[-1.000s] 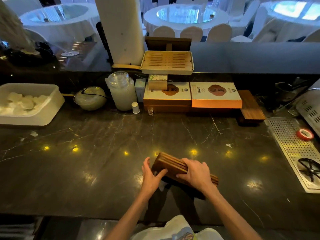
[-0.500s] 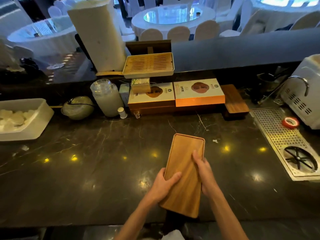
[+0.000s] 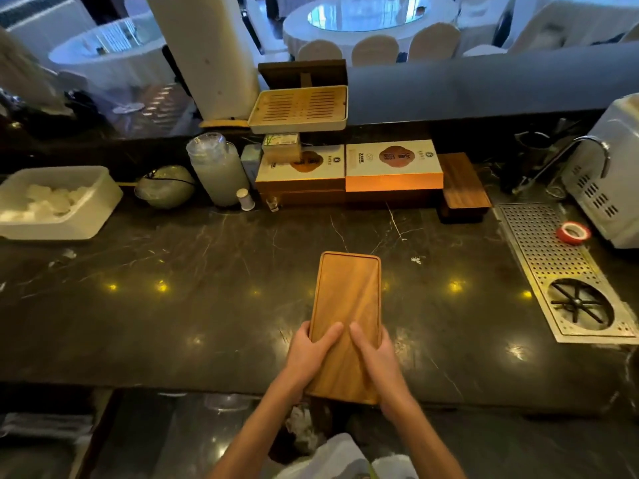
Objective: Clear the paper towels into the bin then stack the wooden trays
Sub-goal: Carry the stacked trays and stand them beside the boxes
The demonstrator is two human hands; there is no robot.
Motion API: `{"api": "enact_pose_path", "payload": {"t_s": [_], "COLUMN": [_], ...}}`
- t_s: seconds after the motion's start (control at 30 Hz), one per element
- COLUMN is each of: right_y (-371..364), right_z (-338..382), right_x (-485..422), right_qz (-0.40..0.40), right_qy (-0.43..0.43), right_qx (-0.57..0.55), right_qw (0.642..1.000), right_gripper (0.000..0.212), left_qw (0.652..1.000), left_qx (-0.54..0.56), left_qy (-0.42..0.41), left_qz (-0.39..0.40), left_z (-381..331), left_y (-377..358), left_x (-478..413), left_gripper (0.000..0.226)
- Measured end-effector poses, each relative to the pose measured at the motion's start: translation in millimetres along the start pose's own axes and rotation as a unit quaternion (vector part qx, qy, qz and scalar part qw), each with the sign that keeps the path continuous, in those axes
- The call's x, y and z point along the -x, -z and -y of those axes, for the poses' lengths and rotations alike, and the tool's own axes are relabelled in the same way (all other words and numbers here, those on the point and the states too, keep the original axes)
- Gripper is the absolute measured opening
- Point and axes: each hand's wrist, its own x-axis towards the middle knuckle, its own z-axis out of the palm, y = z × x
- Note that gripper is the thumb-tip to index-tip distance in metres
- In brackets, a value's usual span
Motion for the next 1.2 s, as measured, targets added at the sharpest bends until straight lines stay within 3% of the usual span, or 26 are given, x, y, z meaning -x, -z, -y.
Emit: {"api": "enact_pose_path", "payload": {"t_s": [0.23,0.5,0.67,0.93,1.1,1.2], "right_y": [42.4,115.9,151.9,223.1,276.2,309.9], "right_z": [-33.2,-57.8,-70.0,-25.5,39.5,76.2], "right_x": [52.3,109.4,120.7,66.5,-5.5,-59.4], "right_qz": [0.042,0.037,0.031,0.009,-0.006,-0.029], "right_qy": [-0.035,-0.059,-0.083,-0.094,-0.035,-0.002], "right_qx": [0.022,0.071,0.063,0.039,0.041,0.042], "right_qw": [0.998,0.995,0.994,0.995,0.999,0.999], "right_gripper": [0.083,0.067,0.075,0.071,0.072,0.068], "left_qw": [0.997,0.987,0.99,0.991,0.992,0.993], "left_qx": [0.067,0.146,0.127,0.115,0.105,0.092], "left_qy": [0.031,0.058,0.056,0.067,0.05,0.039], "left_qz": [-0.006,-0.014,0.01,0.028,0.038,0.064], "left_z": [45.4,92.1,99.3,43.0,-29.4,-83.5], "left_y": [-38.7,-114.5,-146.9,-216.5,-272.1,-305.3], "left_x": [46.8,108.8,119.8,64.3,-6.1,-58.9], "left_gripper": [0.083,0.076,0.083,0.086,0.092,0.085]}}
